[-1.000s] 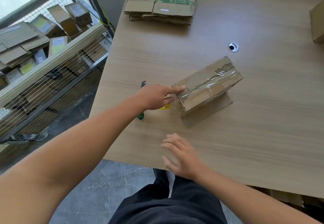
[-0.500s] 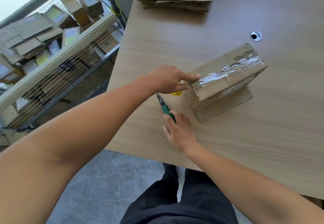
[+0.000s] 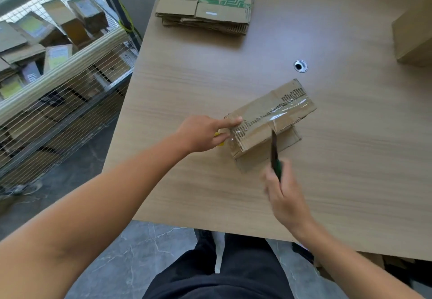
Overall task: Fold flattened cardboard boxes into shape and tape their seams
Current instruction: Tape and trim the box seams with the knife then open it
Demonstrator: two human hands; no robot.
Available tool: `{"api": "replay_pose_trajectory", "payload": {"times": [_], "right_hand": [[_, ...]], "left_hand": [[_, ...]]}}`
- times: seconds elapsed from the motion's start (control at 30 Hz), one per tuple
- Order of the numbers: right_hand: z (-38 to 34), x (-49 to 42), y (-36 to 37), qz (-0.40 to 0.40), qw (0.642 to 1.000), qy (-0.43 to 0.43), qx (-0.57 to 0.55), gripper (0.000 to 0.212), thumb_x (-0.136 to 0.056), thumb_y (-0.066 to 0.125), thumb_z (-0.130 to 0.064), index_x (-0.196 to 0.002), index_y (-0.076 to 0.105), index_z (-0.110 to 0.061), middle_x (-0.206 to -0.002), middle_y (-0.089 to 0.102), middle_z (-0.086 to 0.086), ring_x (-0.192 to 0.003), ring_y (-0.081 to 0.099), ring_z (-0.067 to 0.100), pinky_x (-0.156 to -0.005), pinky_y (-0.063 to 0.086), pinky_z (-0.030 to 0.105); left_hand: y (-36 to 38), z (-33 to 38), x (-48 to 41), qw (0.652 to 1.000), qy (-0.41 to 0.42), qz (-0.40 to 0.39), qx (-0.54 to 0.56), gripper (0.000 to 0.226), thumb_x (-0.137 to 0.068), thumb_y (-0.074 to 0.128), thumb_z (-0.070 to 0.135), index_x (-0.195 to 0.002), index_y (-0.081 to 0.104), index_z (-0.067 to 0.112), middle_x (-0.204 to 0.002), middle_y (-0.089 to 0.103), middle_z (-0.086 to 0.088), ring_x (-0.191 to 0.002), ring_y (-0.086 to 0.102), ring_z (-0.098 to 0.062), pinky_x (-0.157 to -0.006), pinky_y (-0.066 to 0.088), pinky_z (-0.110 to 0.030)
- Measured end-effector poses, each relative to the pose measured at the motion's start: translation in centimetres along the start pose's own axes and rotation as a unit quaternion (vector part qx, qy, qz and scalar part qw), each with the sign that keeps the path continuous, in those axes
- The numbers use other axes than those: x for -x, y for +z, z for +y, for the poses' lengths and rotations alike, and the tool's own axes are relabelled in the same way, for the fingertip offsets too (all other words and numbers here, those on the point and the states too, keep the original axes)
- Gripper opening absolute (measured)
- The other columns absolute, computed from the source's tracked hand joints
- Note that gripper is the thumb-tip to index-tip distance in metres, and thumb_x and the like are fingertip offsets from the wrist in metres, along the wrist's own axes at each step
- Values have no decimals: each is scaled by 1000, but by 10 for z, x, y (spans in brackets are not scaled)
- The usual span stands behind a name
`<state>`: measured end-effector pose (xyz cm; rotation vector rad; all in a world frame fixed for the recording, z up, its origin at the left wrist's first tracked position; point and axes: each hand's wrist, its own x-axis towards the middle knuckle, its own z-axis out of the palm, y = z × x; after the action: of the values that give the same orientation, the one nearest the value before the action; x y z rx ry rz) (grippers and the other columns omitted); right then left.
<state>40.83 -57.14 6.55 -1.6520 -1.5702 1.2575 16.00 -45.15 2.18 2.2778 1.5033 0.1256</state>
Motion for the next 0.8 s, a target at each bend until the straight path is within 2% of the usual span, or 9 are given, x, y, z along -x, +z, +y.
{"api": "replay_pose_trajectory", "payload": {"times": [0.1,0.2,0.3,0.37,0.43,0.53,0.63,0.73,0.8], "right_hand": [[-48,-56,21,-15,991,-113,68,20,-103,43,-28,-115,58,-35,-123,57,-11,-122,47,8,-108,35,29],[-54,-95,25,-98,983,-45,146,31,-106,42,-24,-131,59,-14,-158,37,3,-149,24,18,-126,9,40],[-37,-101,15,-189,959,-25,211,29,-108,39,-26,-123,61,-16,-170,13,4,-156,4,20,-121,-8,27],[-36,-102,10,-237,945,-30,224,31,-108,39,-24,-123,63,-10,-171,-1,4,-156,-6,12,-121,-13,28],[-43,-103,7,-266,939,-8,218,28,-107,41,-23,-97,63,-10,-170,-8,3,-154,-12,7,-122,-14,28],[-54,-104,3,-292,929,13,228,31,-107,41,-25,-78,51,-20,-170,-9,0,-154,-12,5,-121,-12,26],[-59,-103,1,-301,918,4,258,33,-107,41,-23,-77,51,-16,-169,-11,3,-154,-13,7,-125,-10,33],[-60,-102,4,-292,915,1,277,31,-107,41,-21,-83,54,-6,-169,-11,6,-155,-14,9,-124,-12,33],[-59,-101,5,-294,913,0,284,33,-107,41,-21,-83,56,-4,-169,-12,6,-155,-15,10,-124,-13,33]], "left_hand": [[5,2,5,998,-25,21,44,48,-99,48,52,-145,37,56,-84,72,0,-82,66,-27,-65,43,-32],[3,2,7,997,-50,31,58,50,-98,52,51,-147,38,51,-84,70,4,-82,66,-25,-66,46,-33],[3,1,13,991,-80,44,102,54,-97,54,52,-148,39,43,-81,60,10,-77,62,-20,-66,46,-32],[8,-2,21,979,-107,72,157,48,-95,58,50,-142,48,41,-82,59,12,-76,59,-16,-69,46,-31],[13,-4,30,962,-128,74,229,31,-95,61,45,-125,59,38,-82,60,12,-76,56,-12,-74,46,-30],[14,-5,34,938,-137,15,319,14,-96,62,39,-108,66,36,-86,63,9,-80,57,-9,-75,44,-29],[5,-6,27,920,-140,-55,362,14,-96,64,35,-110,66,36,-90,59,5,-80,56,-14,-68,46,-26],[-2,-7,24,871,-151,-130,448,11,-98,64,27,-107,65,35,-94,59,-2,-75,53,-15,-56,48,-24],[-3,-7,22,880,-176,-141,417,7,-97,65,33,-103,64,29,-99,61,-6,-78,55,-20,-62,51,-28]]}}
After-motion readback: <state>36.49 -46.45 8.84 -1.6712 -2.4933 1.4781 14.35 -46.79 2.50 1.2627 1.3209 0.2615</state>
